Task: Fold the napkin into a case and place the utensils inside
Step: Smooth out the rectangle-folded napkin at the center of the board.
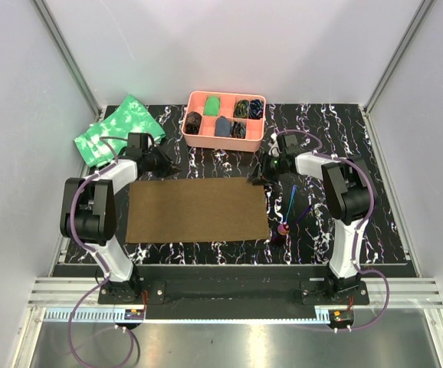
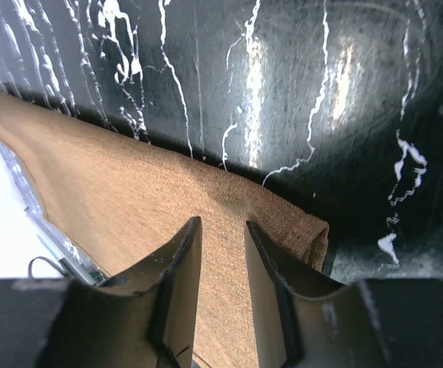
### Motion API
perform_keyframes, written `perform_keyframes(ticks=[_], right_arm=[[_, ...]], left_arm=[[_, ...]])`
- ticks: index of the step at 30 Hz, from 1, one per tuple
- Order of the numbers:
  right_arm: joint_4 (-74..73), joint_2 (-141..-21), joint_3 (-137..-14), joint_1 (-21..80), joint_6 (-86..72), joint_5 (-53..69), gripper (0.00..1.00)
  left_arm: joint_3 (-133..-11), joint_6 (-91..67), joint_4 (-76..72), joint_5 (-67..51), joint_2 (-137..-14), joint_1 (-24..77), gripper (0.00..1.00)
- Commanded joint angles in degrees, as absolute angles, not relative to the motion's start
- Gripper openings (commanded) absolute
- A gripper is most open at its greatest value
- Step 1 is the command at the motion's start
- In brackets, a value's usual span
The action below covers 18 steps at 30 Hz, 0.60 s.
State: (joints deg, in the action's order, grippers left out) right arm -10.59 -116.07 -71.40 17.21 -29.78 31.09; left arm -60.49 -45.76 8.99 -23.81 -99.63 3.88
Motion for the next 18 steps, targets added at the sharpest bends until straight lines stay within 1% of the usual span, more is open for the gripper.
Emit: perform_keyframes(ticks=[1, 4, 10, 14, 18], right_arm=[[-10.2, -118.1, -70.9, 16.7, -25.8, 29.8, 0.38], [-9.5, -117.1, -70.2, 16.8, -26.3, 31.5, 0.39], [-8.9, -113.1, -70.2, 17.2, -27.9, 33.4, 0.39], [-9.2, -113.4, -71.2, 17.8, -27.7, 34.0, 0.38], [-10.1, -112.9, -71.4, 17.8, -27.7, 33.2, 0.38]], left_arm=[[-57.1, -44.1, 8.2, -25.1, -96.2, 0.0, 0.09], [-54.2, -43.7, 9.2, -24.5, -94.8, -5.2, 0.04], [-53.5, -41.0, 11.3, -22.9, -96.8, -11.1, 0.04], [-56.5, -40.0, 12.8, -22.8, -101.1, -12.4, 0.01], [-59.1, -37.7, 16.9, -18.8, -102.9, -12.6, 0.01]])
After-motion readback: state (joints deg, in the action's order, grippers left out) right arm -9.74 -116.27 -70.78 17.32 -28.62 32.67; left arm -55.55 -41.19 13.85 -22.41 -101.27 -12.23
